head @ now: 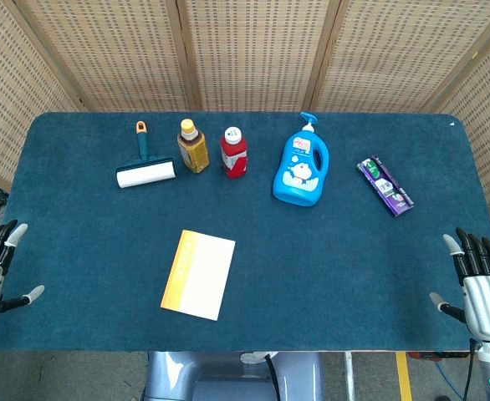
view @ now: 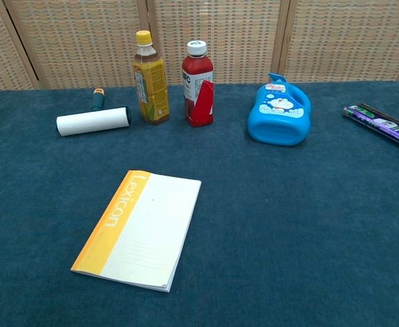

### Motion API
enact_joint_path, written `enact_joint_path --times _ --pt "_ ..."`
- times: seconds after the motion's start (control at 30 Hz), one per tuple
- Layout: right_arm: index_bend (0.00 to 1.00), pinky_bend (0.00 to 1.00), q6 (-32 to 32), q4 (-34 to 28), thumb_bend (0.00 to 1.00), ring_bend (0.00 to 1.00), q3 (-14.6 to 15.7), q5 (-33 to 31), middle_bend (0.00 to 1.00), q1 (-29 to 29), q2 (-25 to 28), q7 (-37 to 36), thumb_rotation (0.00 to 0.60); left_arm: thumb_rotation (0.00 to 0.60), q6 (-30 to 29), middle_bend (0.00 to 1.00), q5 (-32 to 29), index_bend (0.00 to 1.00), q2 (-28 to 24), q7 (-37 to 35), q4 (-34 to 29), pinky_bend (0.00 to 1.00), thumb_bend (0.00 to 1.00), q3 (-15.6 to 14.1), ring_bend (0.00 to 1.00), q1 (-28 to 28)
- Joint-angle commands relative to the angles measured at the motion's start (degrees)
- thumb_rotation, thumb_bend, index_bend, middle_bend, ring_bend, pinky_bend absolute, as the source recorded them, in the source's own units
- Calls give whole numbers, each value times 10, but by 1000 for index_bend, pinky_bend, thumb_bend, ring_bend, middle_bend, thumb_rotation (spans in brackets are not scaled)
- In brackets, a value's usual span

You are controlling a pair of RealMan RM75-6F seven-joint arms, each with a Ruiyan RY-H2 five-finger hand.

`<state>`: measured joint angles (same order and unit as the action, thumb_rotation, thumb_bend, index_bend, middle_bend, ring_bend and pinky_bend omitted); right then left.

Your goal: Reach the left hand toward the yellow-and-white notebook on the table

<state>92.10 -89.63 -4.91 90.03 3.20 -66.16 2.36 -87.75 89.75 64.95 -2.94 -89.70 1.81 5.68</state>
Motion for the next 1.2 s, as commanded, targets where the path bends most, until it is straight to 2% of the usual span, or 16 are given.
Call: enact_joint_path --times 0.03,0.27,0.3,0.37,0.4,0.43,0.47,0.5,0.53,0.6,0.7,0.77,0.83,0.9,1.2 --pt "0 0 0 0 0 0 0 0 0 0 0 0 600 600 0 0 1 0 0 -1 1 0 0 -1 0 0" --pt "0 0 -4 0 0 0 0 -3 0 0 0 1 600 600 13 1 22 0 2 -14 2 0 0 -9 1 11" --pt "0 0 -4 0 0 0 0 -3 0 0 0 1 600 600 14 50 25 0 4 -14 0 12 0 -8 48 14" --pt "0 0 -5 0 0 0 0 -3 0 1 0 3 600 600 18 297 31 0 10 -14 -4 229 19 -7 306 21" --pt "0 0 -6 1 0 0 0 -3 0 1 -1 5 600 600 22 449 41 0 15 -21 -6 394 65 -7 464 28" --pt "0 0 -9 2 0 0 0 -4 0 2 -2 7 600 600 32 630 52 0 22 -27 -6 626 149 -9 655 39" --pt "0 0 -13 4 0 0 0 -6 0 3 -4 12 600 600 66 761 57 0 25 -18 -16 848 282 -17 797 54" --pt "0 0 -16 5 0 0 0 -8 0 4 -6 16 600 600 87 837 53 0 24 -6 -29 959 425 -18 870 63" --pt "0 0 -20 7 0 0 0 -10 0 6 -8 21 600 600 121 864 50 0 24 5 -49 987 510 -21 895 79" --pt "0 0 -25 9 0 0 -1 -14 0 7 -11 28 600 600 179 916 35 0 22 20 -86 1000 757 -24 939 105" --pt "0 0 -28 11 0 0 -2 -19 0 8 -14 33 600 600 245 941 0 0 19 39 -126 1000 950 -22 958 134" --pt "0 0 -29 12 0 0 -3 -21 0 9 -14 34 600 600 269 948 -19 0 18 51 -142 1000 973 -20 963 145" --pt "0 0 -33 14 0 0 -4 -25 0 10 -16 36 600 600 327 951 -63 0 21 69 -170 1000 981 -14 965 172" --pt "0 0 -34 16 0 0 -4 -26 0 10 -17 36 600 600 359 951 -98 0 21 89 -183 1000 987 -9 965 190" --pt "0 0 -34 17 0 0 -2 -25 0 10 -17 35 600 600 451 951 -252 0 54 151 -195 1000 988 2 965 264"
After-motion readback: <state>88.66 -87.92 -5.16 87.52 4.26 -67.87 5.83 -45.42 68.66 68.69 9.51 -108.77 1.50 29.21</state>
